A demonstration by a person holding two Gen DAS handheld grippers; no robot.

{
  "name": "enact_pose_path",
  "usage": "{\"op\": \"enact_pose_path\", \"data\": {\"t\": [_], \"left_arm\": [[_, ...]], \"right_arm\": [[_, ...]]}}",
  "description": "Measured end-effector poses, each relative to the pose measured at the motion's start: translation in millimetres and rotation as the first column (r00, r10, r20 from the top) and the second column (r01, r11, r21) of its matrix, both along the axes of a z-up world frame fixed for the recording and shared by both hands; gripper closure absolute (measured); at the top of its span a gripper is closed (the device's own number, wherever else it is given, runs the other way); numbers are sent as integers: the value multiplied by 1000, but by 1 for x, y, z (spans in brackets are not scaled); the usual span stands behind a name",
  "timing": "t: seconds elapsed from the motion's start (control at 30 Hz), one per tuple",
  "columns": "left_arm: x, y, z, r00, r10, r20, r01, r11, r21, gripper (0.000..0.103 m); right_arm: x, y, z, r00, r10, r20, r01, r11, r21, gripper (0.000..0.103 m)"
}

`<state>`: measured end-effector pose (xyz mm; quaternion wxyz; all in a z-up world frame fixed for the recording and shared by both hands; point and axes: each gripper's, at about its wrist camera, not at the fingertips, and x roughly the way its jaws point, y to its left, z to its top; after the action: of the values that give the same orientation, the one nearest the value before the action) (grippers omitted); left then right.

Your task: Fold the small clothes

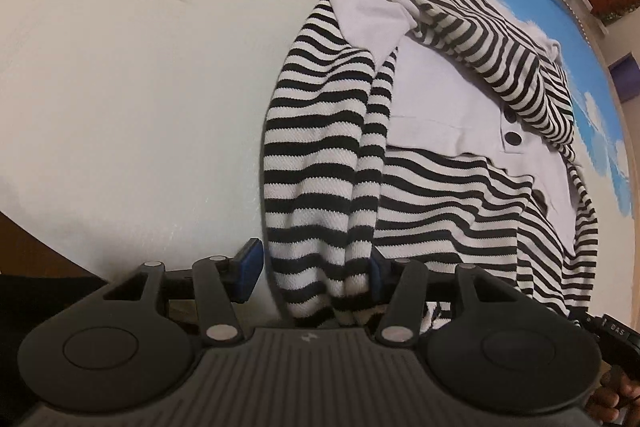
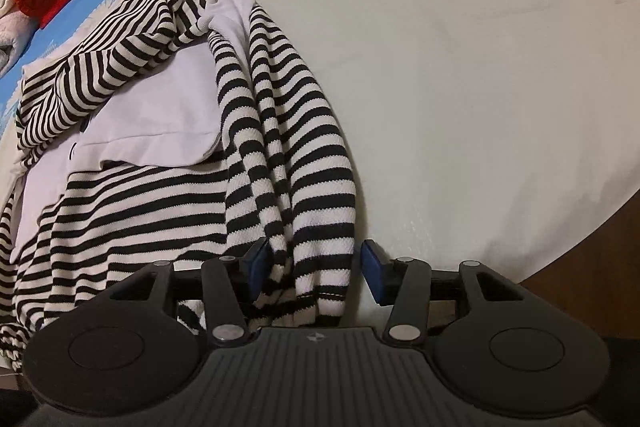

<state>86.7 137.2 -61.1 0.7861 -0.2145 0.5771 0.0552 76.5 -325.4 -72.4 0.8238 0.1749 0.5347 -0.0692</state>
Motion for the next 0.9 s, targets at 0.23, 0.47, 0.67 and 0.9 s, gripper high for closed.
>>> {"op": "enact_pose_path", "data": {"t": [0.23, 0.47, 0.67, 0.9], "left_arm": [[0, -7, 5, 997, -70, 39, 68, 997, 39, 90], [-7, -4, 25, 991, -62, 120, 57, 997, 45, 96], [2, -2, 6, 998, -48, 27, 48, 999, 25, 80], [4, -11, -1, 995, -94, 20, 93, 994, 65, 77]], "right_arm": [[-1, 13, 2, 996, 82, 38, -80, 996, -38, 85], [-8, 2, 21, 992, 22, 124, -26, 999, 31, 94], [-3, 11, 9, 996, 69, 50, -68, 997, -19, 80], [0, 20, 8, 993, 110, 35, -107, 991, -75, 79]]}}
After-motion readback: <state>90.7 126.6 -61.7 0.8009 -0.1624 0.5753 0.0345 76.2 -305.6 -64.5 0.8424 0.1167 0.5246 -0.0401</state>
